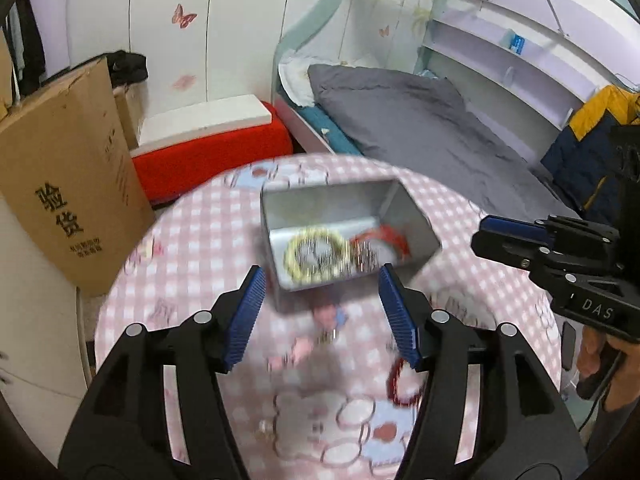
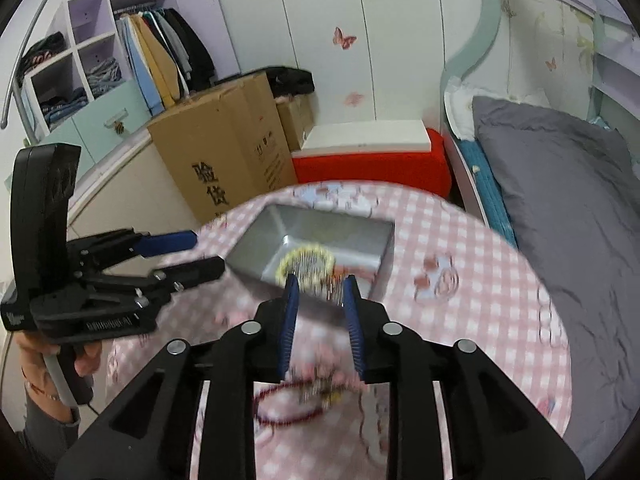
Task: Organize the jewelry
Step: 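Grasp a small gold charm with the left tool while the right tool grasps the dark red bead bracelet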
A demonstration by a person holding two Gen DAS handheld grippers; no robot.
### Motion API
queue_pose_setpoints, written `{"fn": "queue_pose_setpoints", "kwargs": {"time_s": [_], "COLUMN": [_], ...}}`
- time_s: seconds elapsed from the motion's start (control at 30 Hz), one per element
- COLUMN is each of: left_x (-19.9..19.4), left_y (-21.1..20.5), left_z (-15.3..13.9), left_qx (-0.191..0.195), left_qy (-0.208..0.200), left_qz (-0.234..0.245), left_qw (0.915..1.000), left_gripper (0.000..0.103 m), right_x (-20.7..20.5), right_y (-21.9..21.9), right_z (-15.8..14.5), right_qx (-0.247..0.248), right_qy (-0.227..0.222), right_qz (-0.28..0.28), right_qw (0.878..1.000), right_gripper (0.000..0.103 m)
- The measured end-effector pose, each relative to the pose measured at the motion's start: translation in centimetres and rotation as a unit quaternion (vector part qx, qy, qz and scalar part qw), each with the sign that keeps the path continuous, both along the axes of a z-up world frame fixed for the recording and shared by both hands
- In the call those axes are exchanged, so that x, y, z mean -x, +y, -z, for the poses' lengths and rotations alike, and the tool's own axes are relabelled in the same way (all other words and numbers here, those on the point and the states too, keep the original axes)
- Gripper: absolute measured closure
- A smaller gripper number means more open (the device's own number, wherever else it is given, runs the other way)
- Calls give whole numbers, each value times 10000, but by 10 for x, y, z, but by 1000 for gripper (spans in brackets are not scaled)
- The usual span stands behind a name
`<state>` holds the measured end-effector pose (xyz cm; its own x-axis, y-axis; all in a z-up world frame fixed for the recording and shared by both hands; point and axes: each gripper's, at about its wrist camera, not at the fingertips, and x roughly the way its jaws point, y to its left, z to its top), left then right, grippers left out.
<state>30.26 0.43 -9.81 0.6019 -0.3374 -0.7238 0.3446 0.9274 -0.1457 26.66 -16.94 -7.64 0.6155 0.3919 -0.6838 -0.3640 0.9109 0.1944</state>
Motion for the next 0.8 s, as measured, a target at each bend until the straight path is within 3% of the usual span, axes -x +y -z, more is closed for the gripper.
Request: {"fn": "queue_pose_setpoints", "kwargs": {"time_s": [0.13,0.43,0.6,0.8], "left_x": [25,56,65,71], "left_y": [8,42,50,53], "left_z": [18,60,67,73], "left_qx": [-131,48,92,65], "left_qy": [42,414,423,362], "left_qz": [-77,-453,-518,-477], "left_qw": [9999,9981,9977,9982], "left_gripper": [44,44,44,44], "right_x": [22,41,40,37], "right_y": [0,8,13,17], "right_z": [22,83,88,90], "right_qx": [52,82,160,112], "right_qy": [206,834,784,782], "right_qz": [23,341,591,730], "right_qw": [9998,9959,9950,9942], "right_gripper": [80,80,80,71]}}
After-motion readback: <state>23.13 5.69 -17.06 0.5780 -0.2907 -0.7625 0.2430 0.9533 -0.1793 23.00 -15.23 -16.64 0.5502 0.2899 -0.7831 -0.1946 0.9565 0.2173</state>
